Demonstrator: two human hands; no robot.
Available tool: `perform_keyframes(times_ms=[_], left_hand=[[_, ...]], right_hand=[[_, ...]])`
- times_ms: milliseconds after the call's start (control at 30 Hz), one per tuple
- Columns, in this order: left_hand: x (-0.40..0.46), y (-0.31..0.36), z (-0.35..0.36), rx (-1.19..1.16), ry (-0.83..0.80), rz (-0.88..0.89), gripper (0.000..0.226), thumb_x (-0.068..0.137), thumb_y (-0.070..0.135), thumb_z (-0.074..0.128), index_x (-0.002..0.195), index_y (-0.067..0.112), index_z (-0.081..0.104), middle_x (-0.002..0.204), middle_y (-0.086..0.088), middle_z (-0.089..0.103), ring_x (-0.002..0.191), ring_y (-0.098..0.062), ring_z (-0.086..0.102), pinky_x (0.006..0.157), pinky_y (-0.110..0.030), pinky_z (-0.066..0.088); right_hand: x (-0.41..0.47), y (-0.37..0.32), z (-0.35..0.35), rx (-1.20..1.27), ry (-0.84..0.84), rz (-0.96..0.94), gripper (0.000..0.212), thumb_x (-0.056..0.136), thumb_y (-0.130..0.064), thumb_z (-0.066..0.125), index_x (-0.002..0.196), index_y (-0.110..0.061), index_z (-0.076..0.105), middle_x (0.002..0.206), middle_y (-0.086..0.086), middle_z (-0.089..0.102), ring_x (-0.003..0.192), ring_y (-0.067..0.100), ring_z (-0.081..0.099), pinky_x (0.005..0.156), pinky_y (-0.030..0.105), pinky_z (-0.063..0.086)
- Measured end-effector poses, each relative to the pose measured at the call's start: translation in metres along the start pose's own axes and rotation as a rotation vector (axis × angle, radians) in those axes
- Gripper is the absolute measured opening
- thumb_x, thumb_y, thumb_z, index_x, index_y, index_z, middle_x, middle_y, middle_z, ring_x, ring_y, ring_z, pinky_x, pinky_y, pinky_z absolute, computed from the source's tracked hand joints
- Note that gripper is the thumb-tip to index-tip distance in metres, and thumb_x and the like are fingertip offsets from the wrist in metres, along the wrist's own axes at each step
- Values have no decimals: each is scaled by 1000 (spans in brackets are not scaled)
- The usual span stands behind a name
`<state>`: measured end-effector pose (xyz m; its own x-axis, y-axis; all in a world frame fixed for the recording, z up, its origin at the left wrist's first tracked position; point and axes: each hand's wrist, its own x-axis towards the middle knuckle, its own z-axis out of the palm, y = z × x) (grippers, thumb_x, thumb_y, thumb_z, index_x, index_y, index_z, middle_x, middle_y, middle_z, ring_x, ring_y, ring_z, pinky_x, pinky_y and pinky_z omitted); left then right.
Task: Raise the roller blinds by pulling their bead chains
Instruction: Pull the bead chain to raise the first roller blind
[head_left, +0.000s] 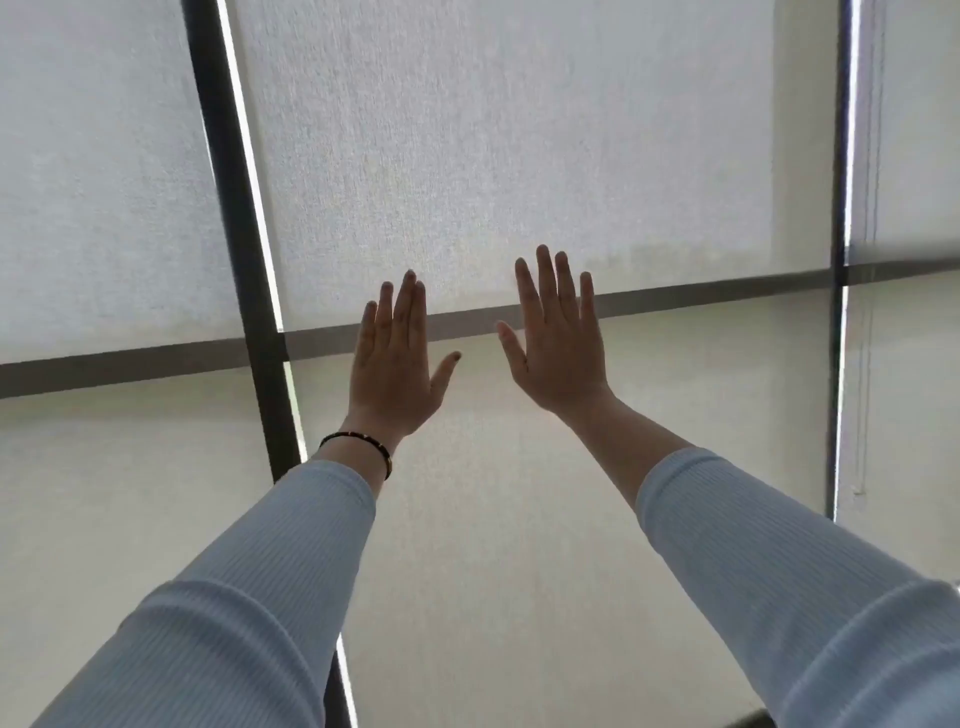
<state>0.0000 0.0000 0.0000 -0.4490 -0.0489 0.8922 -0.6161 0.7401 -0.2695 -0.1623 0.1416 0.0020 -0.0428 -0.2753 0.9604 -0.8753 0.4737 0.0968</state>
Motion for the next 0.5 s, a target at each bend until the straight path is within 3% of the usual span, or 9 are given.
perform_keyframes(times_ms=[200, 500], left_hand=[[9, 77, 50, -147, -38, 43, 87, 101, 57, 32, 157, 2, -5, 168, -14, -3, 155, -31, -4, 125, -48, 8], [54, 241, 139, -308, -76, 88, 86, 101, 58, 30, 157, 3, -4, 168, -14, -1, 155, -32, -2, 125, -48, 8]], right_hand=[[-39, 80, 2, -95, -55, 78, 67, 105, -49, 23, 158, -10, 12, 167, 16, 11, 155, 31, 6, 123, 55, 11], [-99, 261, 16, -235, -187, 134, 66, 105, -47, 23, 157, -9, 14, 167, 17, 11, 155, 32, 6, 123, 55, 11]])
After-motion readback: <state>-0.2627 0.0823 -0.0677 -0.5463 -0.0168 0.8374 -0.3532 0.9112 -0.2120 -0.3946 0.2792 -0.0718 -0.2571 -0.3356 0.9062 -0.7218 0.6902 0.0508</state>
